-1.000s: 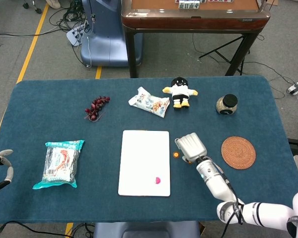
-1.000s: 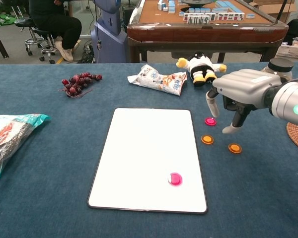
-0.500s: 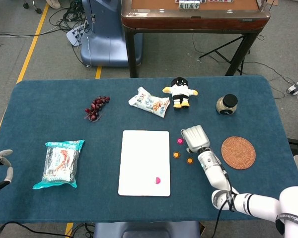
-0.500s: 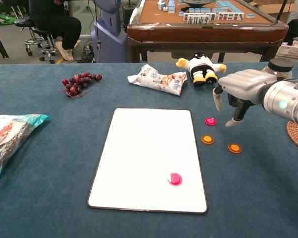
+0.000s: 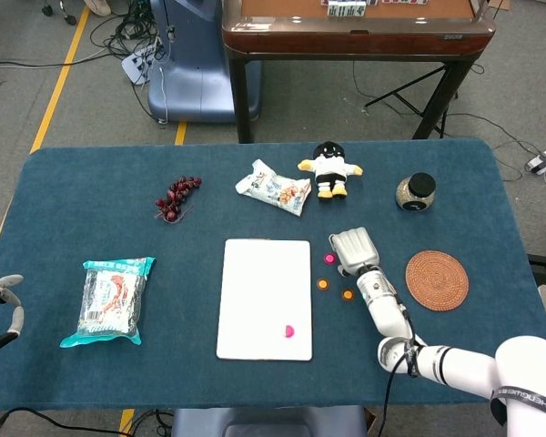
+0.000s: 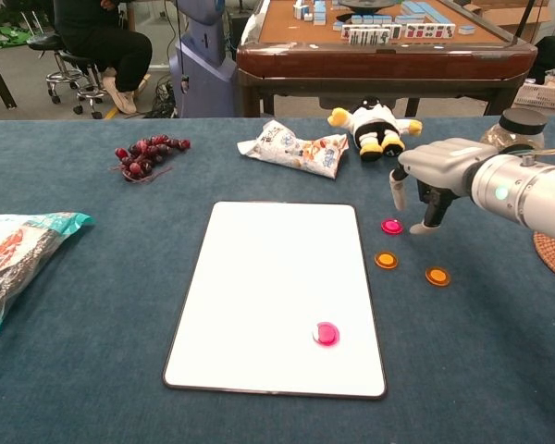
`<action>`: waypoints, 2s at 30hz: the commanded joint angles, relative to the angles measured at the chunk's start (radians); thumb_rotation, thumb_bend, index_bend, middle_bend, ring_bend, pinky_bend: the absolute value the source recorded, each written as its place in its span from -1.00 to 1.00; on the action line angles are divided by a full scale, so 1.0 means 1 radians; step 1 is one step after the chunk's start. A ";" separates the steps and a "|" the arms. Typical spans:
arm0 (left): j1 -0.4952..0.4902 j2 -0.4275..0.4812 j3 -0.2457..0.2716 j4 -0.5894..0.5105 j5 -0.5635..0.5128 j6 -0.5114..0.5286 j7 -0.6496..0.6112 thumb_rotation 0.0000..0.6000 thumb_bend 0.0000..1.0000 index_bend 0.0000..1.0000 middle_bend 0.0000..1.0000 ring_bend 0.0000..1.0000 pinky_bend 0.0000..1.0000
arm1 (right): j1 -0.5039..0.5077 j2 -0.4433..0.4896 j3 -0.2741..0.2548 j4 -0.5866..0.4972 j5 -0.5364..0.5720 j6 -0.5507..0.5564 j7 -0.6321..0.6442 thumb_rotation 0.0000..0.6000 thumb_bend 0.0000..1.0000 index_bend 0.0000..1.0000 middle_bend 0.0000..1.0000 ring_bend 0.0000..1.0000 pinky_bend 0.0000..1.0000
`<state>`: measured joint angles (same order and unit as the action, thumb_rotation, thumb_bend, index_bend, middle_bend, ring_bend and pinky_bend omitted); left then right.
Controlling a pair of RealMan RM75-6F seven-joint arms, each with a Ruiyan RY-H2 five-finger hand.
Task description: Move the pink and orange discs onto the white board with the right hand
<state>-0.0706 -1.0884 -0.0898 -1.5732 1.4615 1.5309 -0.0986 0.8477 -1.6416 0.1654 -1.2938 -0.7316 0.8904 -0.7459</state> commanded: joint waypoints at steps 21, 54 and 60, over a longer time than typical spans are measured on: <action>0.001 0.006 0.002 -0.005 0.002 -0.001 -0.009 1.00 -0.02 -0.35 0.04 -0.12 0.19 | 0.046 -0.065 -0.001 0.090 0.067 -0.028 -0.002 1.00 -0.62 -0.13 1.00 1.00 1.00; 0.003 0.007 0.005 -0.007 0.008 0.001 -0.005 1.00 -0.02 -0.35 0.04 -0.12 0.19 | 0.076 -0.084 0.006 0.120 0.114 -0.055 0.015 1.00 -0.47 -0.06 1.00 1.00 1.00; 0.001 0.005 0.006 -0.005 0.006 -0.003 -0.003 1.00 -0.02 -0.35 0.05 -0.12 0.19 | 0.068 -0.040 0.010 0.047 0.094 -0.027 0.030 1.00 -0.45 -0.03 1.00 1.00 1.00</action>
<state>-0.0694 -1.0835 -0.0840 -1.5784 1.4677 1.5278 -0.1015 0.9193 -1.6967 0.1736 -1.2259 -0.6297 0.8527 -0.7213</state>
